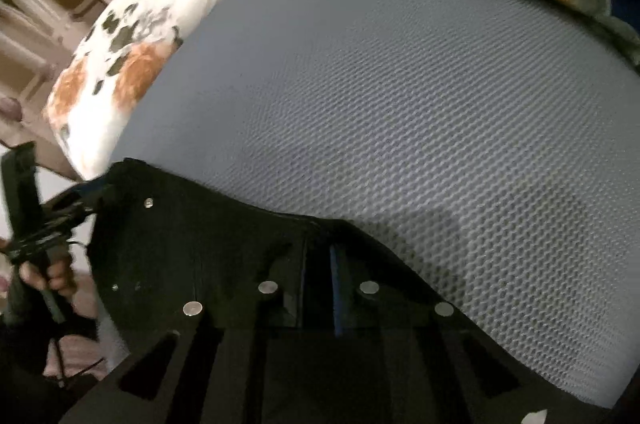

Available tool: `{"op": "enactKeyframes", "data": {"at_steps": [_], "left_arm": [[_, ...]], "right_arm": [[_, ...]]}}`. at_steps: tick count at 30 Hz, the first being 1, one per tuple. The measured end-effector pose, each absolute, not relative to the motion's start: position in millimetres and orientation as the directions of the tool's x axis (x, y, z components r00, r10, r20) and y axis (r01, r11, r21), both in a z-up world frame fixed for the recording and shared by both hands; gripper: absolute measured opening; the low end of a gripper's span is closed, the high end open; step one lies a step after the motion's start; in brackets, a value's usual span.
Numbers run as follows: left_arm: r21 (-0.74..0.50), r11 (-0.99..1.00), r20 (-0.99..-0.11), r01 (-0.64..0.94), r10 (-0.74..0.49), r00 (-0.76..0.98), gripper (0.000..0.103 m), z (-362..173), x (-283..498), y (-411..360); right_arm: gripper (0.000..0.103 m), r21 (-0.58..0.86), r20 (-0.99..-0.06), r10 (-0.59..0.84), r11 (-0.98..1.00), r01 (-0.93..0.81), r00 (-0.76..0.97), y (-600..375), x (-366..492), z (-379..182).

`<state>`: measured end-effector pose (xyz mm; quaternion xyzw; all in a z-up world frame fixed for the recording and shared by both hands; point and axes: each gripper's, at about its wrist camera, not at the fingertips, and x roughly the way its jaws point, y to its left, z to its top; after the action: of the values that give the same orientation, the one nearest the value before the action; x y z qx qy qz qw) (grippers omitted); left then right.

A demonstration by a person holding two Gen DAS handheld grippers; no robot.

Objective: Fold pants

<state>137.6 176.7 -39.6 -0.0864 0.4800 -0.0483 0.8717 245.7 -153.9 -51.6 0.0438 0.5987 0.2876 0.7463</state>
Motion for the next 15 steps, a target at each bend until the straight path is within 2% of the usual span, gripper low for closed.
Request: {"op": "enactKeyframes", "data": {"at_steps": [6, 12, 15], "left_arm": [[-0.128, 0.990, -0.818, 0.057, -0.138, 0.558, 0.068, -36, 144, 161], [-0.139, 0.990, -0.783, 0.031, -0.129, 0.608, 0.068, -18, 145, 174], [-0.142, 0.987, -0.781, 0.076, -0.159, 0.604, 0.068, -15, 146, 165]], "right_arm": [[0.008, 0.412, -0.874, 0.468, 0.856, -0.313, 0.131, -158, 260, -72], [0.009, 0.414, -0.873, 0.469, 0.856, -0.310, 0.129, -152, 264, -74], [0.014, 0.459, -0.859, 0.502, 0.841, -0.286, 0.100, -155, 267, -74]]}}
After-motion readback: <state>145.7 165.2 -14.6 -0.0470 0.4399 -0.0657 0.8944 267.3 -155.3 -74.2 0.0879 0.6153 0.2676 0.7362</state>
